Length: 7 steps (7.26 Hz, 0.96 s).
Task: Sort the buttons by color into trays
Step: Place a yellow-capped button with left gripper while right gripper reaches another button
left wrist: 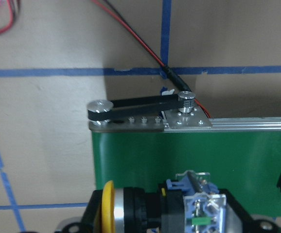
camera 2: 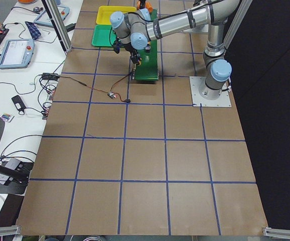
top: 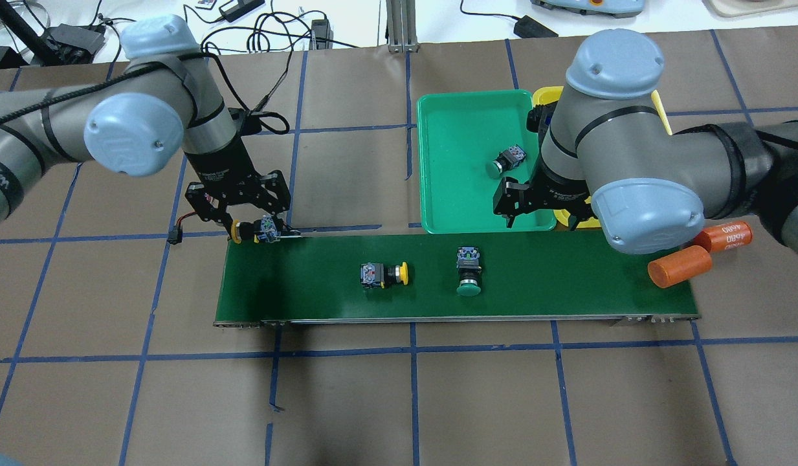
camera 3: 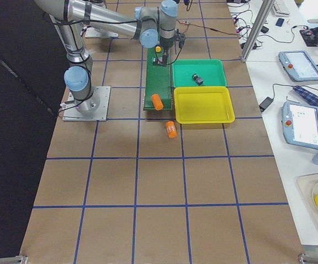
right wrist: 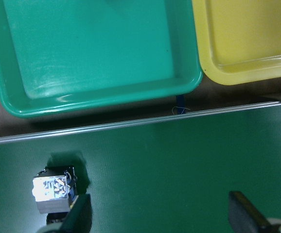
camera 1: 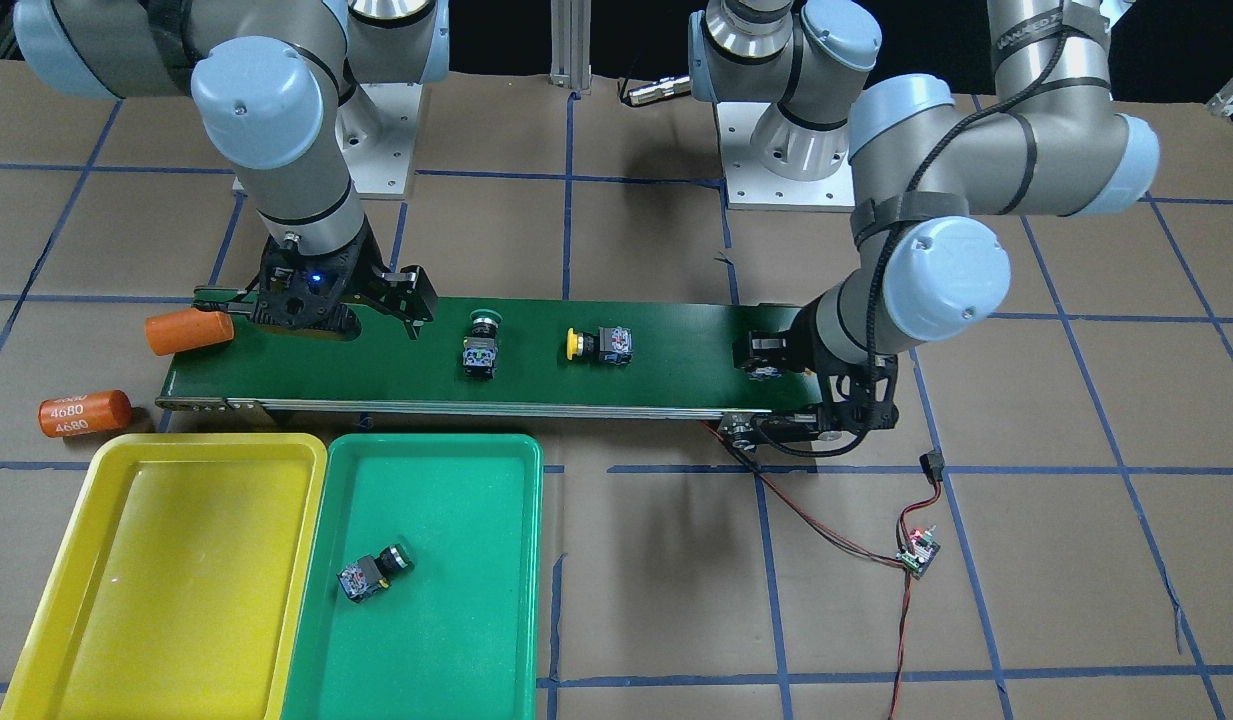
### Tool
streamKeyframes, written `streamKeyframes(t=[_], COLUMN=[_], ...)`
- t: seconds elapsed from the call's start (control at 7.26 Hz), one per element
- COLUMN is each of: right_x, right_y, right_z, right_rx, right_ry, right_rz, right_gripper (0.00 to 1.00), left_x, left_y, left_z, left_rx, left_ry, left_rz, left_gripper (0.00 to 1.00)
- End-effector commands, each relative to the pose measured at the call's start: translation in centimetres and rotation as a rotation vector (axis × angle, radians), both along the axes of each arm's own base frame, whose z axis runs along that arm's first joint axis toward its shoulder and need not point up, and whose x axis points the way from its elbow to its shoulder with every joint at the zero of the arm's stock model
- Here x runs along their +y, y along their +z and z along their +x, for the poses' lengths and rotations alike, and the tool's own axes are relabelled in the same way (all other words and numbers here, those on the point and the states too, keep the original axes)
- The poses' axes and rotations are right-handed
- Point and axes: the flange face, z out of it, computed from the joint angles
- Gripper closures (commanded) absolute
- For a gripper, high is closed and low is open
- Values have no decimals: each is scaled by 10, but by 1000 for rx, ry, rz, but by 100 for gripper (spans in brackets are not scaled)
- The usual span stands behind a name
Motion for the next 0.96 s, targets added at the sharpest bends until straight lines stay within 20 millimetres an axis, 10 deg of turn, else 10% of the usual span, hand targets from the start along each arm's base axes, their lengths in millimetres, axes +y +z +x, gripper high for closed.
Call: streamKeyframes(t=[0.0, 0.28, 0.55, 0.83], right_x=[-2, -8, -6, -11], right_y=[-6, -28, -40, -65], right_z=[19, 25, 26, 32], right_rx=[-79, -86, -83, -79], right_ry=[52, 53, 55, 65], right_rz=[6, 53, 86, 130], right_gripper=[0, 0, 0, 0], left_x=[21, 38, 40, 34], left_y=[-17, -36, -30, 5], left_z=[-28, -31, -33, -35], left_rx=[3, 22, 43, 51], left_ry=[1, -1, 19, 30], left_rz=[-89, -51, -81, -146], left_gripper=[98, 80, 14, 0])
